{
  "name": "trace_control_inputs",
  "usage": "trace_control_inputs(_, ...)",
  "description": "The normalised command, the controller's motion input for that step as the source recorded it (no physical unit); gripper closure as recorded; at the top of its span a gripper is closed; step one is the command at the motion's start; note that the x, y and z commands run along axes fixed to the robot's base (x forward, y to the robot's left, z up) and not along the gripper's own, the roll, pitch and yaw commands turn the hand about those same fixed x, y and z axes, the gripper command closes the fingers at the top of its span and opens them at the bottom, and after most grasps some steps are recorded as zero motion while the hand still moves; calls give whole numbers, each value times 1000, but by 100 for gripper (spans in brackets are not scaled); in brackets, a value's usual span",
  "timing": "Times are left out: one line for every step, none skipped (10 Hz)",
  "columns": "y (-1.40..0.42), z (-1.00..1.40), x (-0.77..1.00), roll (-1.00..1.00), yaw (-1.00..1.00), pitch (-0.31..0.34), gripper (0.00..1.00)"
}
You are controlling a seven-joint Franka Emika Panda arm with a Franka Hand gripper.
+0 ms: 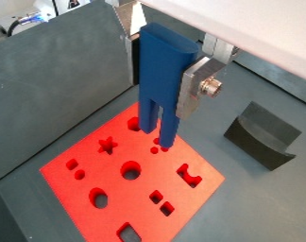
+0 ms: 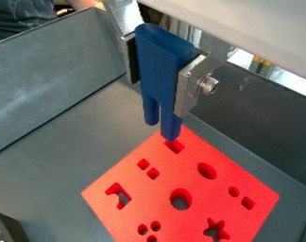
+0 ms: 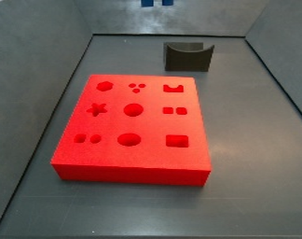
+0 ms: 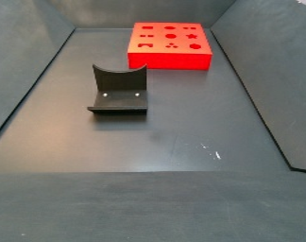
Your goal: Insert the square-circle object.
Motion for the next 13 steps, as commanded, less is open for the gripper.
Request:
trace_control_inputs(-160,-203,183,-10,-126,0,100)
trace_control_inputs(-157,-214,174,-13,-126,0,100)
trace_control_inputs(-169,-206,191,-7,-129,0,100)
trace_control_inputs(-183,-194,203,-6,-137,0,100)
trace_control_inputs(-191,-191,203,-6,-149,0,100)
trace_control_inputs(-197,-180,203,-6,-149,0,100)
trace_control_inputs(-191,-183,186,-9,-151,0,100)
trace_control_inputs(-200,-180,200,-6,-151,0,100)
trace_control_inputs(-191,-183,189,-9,-157,0,100)
trace_control_inputs(-209,-174,214,-4,-160,0,100)
trace_control_inputs(-209,-174,203,-9,-171,0,100)
trace_control_inputs(-209,-174,186,-9,-169,0,100)
trace_control_inputs(-206,-174,183,-10,-169,0,100)
